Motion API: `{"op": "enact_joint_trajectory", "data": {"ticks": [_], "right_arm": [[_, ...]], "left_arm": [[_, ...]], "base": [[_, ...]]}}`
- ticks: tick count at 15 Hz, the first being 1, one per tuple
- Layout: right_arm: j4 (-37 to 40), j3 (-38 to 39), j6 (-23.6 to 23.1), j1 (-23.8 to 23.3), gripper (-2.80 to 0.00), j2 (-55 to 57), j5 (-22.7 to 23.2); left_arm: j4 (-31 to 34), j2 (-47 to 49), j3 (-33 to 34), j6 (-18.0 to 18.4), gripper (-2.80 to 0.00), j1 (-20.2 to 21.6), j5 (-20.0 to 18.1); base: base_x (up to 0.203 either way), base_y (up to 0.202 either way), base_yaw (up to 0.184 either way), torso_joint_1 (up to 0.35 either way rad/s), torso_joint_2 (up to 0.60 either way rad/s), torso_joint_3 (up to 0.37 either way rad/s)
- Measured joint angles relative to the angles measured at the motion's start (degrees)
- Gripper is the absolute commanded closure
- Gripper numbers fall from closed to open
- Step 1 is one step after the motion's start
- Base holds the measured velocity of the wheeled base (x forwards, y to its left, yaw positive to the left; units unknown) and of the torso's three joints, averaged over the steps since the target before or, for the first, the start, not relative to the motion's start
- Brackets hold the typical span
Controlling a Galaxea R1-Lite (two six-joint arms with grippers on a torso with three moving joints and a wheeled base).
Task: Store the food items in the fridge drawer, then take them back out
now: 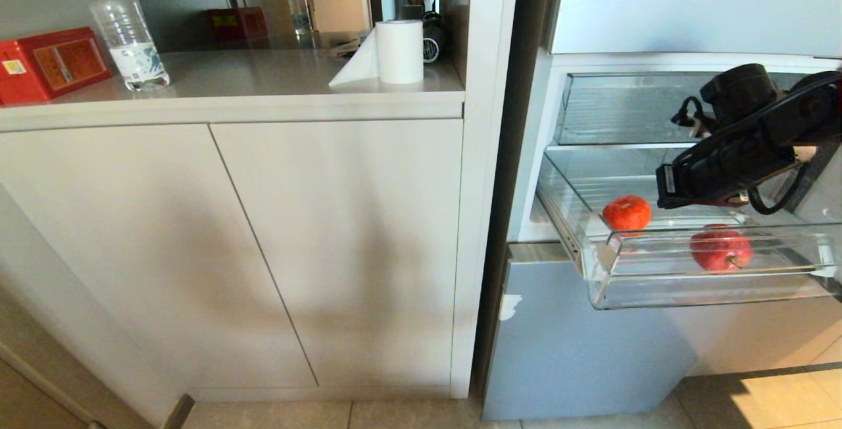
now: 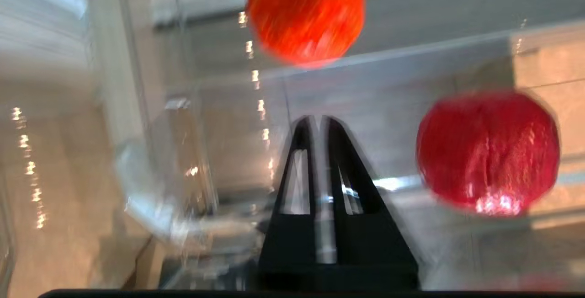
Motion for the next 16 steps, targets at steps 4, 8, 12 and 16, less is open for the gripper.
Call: {"op": "enact_joint_trajectory", "data": {"ticks": [4,8,12,16], "right_arm": [[-0.29,-3.11,-0.66,-0.11,-2.8,3.16,-1.36],[-4.68,-3.37,-0.93,-0.13,-2.8,5.84,-1.36],[-8.4,-3.45,-0.96,0.01,-2.8,8.64,-1.19],[-11.96,-3.45,-0.94,0.2,-2.8,11.09,-1.09]], "left_arm": [[0.0,0.0,0.0,-0.01,0.0,0.0,0.0],[0.0,0.0,0.0,-0.01,0.0,0.0,0.0],[0.0,0.0,0.0,-0.01,0.0,0.0,0.0],[0.0,0.0,0.0,-0.01,0.0,0.0,0.0]], "base": [[0.0,0.0,0.0,0.0,0.0,0.0],[0.0,0.0,0.0,0.0,0.0,0.0],[0.0,0.0,0.0,0.0,0.0,0.0],[0.0,0.0,0.0,0.0,0.0,0.0]]}}
